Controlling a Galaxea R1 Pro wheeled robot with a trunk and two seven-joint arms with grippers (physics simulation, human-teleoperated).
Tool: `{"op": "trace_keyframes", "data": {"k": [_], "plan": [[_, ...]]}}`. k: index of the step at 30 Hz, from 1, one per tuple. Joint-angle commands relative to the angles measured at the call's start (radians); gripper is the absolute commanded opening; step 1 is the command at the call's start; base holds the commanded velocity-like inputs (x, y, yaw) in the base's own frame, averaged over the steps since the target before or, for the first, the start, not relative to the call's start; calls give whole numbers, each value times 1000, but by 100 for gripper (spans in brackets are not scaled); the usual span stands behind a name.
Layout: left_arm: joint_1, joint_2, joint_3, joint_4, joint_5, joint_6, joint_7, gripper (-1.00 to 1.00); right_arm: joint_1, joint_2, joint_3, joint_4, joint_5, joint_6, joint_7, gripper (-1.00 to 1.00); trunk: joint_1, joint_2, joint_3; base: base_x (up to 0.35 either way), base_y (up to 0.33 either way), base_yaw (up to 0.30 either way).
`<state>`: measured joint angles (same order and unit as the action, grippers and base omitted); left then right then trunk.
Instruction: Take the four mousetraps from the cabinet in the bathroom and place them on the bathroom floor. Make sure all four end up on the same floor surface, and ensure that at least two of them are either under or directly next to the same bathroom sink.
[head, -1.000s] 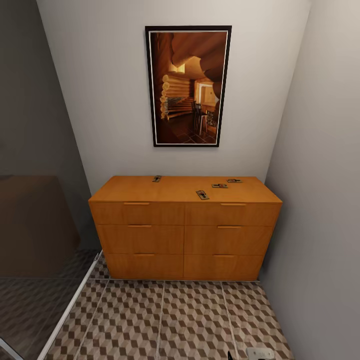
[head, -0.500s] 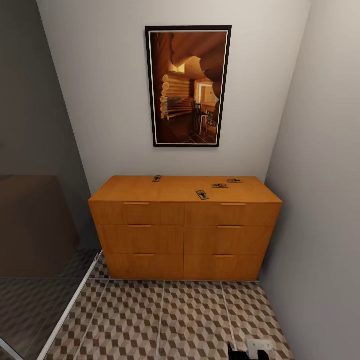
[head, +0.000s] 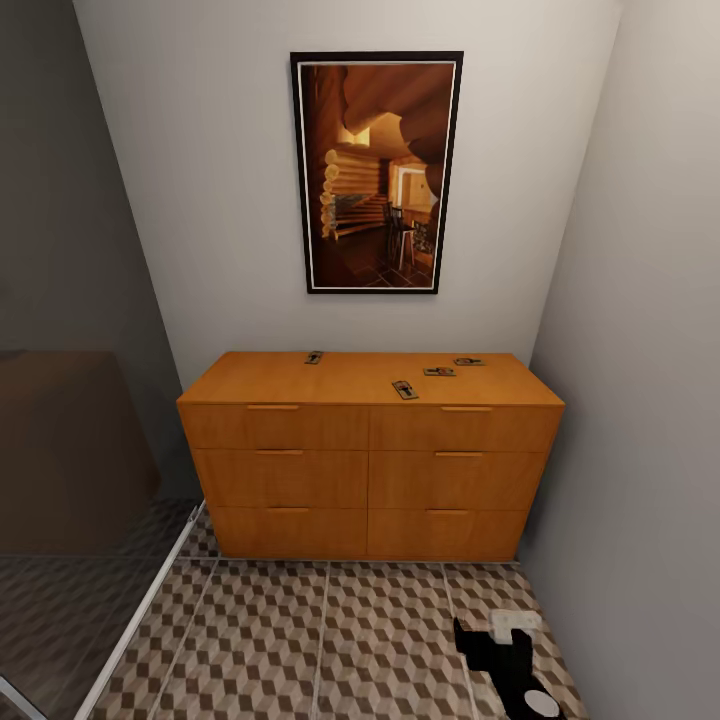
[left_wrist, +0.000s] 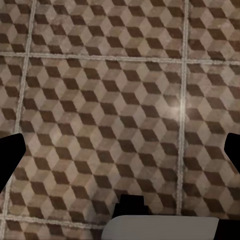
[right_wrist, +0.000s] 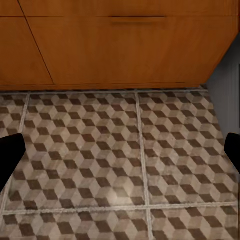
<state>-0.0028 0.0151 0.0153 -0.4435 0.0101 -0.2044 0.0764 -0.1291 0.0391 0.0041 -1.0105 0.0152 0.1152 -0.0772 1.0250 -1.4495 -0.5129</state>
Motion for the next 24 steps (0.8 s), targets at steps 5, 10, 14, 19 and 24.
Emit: {"op": "trace_keyframes", "data": {"k": [5,10,14,19,24], "plan": [[0,-1,0,1,1,-3,2,100,0,0,0,-104,1,115,-3,100,0,-1,-1,0,0,0],[0,-3,0,2,1,-3,2,100,0,1,0,-230,1,235,-2,100,0,-1,-1,0,0,0],[0,-5,0,2,1,-3,2,100,-3,0,0,-309,2,285,-5,100,0,-1,-1,0,0,0],[0,-10,0,2,1,-3,2,100,-22,0,0,-389,14,338,-24,100,0,-1,-1,0,0,0],[0,-13,-1,3,1,-3,2,100,-94,1,0,-413,20,417,-53,100,0,-1,-1,0,0,0]]}}
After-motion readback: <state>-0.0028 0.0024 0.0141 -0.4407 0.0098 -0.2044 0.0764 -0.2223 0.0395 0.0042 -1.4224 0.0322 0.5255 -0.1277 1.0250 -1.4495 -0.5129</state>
